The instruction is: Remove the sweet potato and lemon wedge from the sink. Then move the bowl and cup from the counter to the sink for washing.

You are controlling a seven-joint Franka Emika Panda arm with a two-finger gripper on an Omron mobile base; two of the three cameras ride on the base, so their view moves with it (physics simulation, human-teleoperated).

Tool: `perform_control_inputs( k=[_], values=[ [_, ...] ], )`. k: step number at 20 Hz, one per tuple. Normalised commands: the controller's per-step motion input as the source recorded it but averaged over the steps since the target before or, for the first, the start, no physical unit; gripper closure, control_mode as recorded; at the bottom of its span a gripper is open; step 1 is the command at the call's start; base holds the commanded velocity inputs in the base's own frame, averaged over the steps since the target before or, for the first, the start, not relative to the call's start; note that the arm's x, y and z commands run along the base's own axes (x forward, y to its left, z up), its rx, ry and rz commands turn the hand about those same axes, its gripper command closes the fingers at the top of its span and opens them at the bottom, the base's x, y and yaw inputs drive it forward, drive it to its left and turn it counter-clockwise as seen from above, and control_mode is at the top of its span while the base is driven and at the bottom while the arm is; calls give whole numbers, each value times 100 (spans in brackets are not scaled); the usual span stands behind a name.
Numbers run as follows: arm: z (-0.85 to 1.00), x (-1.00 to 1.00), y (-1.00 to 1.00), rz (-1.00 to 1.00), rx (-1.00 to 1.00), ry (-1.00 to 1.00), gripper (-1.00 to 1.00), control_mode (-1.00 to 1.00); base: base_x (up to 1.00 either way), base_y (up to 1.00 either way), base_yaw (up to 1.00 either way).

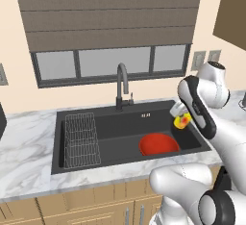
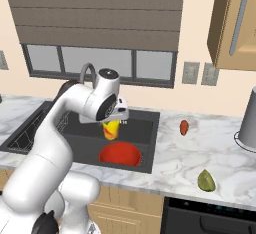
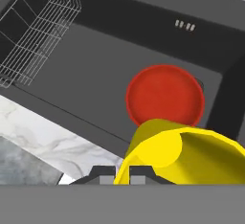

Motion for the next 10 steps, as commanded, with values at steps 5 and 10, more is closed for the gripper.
perform_control_inputs(
  k=[5,10],
  values=[
    [-11,28,22,0,15,0,100,-100,0,0,0],
    [-17,19,32,0,10,0,100,-100,0,0,0]
  ],
)
